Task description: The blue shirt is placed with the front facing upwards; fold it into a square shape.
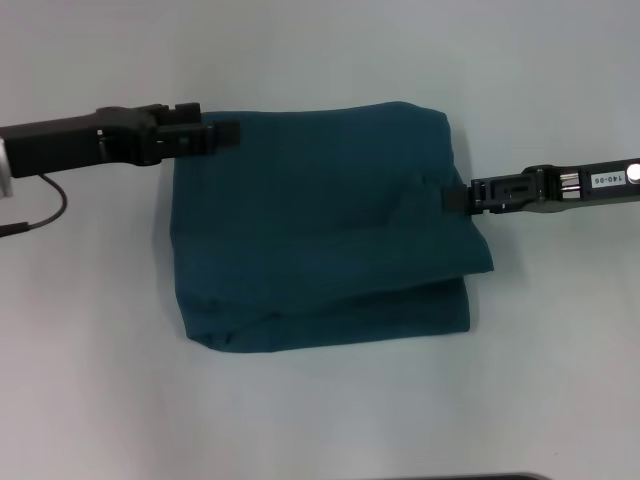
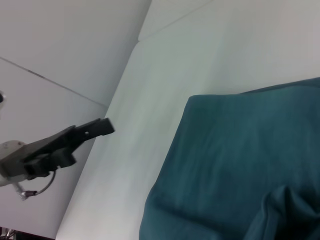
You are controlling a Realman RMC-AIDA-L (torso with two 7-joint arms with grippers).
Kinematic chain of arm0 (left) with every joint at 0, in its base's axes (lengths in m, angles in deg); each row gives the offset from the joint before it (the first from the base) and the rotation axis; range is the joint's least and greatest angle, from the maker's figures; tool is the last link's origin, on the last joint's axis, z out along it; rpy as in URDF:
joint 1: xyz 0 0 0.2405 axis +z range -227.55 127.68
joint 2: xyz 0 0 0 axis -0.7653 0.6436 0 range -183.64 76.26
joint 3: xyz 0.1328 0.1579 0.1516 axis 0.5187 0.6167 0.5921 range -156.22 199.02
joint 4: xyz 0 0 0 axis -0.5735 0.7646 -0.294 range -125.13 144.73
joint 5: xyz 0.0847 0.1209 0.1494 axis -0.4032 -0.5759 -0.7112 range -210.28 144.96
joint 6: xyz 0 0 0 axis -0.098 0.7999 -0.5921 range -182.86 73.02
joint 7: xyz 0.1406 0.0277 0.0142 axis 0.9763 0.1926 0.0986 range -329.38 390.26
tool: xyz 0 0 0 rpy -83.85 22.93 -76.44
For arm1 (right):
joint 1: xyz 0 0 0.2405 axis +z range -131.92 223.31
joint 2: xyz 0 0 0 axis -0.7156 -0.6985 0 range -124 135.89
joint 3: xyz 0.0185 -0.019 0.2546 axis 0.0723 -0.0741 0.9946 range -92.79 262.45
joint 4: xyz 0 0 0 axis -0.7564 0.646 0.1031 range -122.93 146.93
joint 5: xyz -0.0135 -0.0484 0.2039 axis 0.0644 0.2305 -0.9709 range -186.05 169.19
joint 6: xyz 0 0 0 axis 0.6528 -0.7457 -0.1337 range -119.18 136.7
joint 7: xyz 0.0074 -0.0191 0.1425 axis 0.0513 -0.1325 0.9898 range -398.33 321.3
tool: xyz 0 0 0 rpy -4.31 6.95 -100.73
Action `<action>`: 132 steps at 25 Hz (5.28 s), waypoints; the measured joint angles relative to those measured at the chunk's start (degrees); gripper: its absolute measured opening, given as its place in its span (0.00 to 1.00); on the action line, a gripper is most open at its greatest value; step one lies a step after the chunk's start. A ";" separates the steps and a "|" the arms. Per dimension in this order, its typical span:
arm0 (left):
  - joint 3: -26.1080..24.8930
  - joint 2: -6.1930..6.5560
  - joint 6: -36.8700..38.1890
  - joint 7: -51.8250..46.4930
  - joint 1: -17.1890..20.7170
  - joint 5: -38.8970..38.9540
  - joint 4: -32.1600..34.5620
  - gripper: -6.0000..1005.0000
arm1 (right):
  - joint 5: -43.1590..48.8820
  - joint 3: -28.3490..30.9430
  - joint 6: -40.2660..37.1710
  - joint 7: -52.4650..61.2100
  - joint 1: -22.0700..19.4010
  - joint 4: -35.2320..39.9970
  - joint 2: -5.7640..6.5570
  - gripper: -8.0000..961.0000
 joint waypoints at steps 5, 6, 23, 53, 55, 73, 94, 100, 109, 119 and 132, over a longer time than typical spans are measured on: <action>2.15 -0.15 -3.71 1.33 -0.93 -0.07 3.01 0.90 | 0.01 -0.39 0.04 0.03 0.14 0.02 -0.20 0.66; 2.79 -0.28 -4.21 1.49 -0.99 -0.08 3.15 0.90 | 0.01 -0.43 0.13 0.07 0.14 0.05 -0.25 0.66; 7.25 -0.82 -8.77 1.79 -1.33 -0.46 4.24 0.90 | -0.01 -1.93 -0.32 0.48 0.01 0.45 -0.30 0.64; 7.22 -1.25 -8.77 0.93 -2.11 -0.15 4.47 0.90 | -0.42 -2.70 9.36 -4.70 -3.44 -2.08 1.37 0.03; 7.21 -1.28 -8.76 0.63 -2.23 -0.19 4.48 0.90 | -0.13 -2.61 8.37 -4.32 -3.92 -2.09 1.59 0.03; 7.29 -1.33 -8.86 0.65 -2.68 -0.52 4.65 0.90 | 1.98 5.77 2.87 -1.28 -5.71 -4.97 1.81 0.36; 7.25 -1.13 -8.72 0.96 -2.66 -0.61 4.44 0.90 | 2.20 4.07 -16.47 1.35 1.68 -0.95 -0.22 0.68; 7.23 -1.13 -8.58 0.97 -2.78 -0.61 4.35 0.90 | 1.97 2.63 -20.73 1.23 3.71 0.79 -1.48 0.69; 7.25 -0.91 -8.84 1.20 -2.67 -0.60 4.25 0.90 | 1.49 2.07 -26.19 0.78 4.96 2.63 -3.35 0.66; 6.88 -0.69 -8.86 1.61 -2.42 -0.60 4.51 0.90 | -2.70 1.83 -26.88 -1.45 5.41 3.61 -3.55 0.40; 7.11 -0.71 -8.95 1.75 -2.29 -0.67 4.55 0.90 | -2.17 1.64 -27.08 -1.85 4.15 3.73 -3.40 0.13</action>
